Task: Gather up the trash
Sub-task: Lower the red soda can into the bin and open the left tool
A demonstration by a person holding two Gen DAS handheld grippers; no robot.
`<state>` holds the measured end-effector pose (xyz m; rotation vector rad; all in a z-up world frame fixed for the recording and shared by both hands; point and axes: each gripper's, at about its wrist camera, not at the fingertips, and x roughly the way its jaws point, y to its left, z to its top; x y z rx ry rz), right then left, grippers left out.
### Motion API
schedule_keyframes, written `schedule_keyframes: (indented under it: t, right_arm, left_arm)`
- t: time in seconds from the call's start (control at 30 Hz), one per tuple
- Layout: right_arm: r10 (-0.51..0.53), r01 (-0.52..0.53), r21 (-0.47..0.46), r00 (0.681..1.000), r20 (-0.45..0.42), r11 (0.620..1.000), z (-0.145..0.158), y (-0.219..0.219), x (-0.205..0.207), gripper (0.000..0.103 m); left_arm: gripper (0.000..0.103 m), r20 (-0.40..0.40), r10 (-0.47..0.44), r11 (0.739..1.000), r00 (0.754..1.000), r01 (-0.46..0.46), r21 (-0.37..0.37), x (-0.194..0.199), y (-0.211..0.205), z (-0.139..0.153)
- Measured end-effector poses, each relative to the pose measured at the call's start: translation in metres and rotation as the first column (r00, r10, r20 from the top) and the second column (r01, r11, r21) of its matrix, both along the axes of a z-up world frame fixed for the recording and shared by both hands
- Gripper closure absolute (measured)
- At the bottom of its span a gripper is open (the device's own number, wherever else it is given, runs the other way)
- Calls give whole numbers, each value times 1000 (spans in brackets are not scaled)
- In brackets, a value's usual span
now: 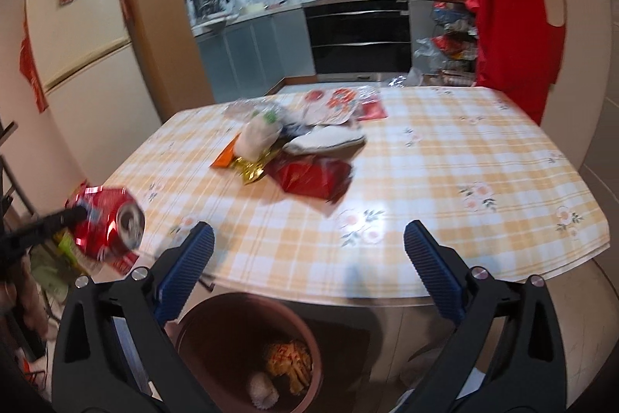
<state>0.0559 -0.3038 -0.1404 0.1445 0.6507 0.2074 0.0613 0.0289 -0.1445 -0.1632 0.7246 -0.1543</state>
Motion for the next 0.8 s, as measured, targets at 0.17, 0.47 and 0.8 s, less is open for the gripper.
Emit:
schedule_keyframes:
  t: [0.17,0.47,0.8]
  right_arm:
    - [-45,44,34,999,16,998,3,-21,1,6]
    - [-88,88,51,996,0,995,-5,-41,-2,6]
    - [-107,108,44,994,-20,993,-11,-47,-3,6]
  left_arm:
    - [84,-38,-48,999,998,48,-22,0,-19,-9]
    - [84,-81,-152,988,985,151,-24,-1,-53,-26]
    - [12,5,-100,994,995,100,-36,-8,-42,-16]
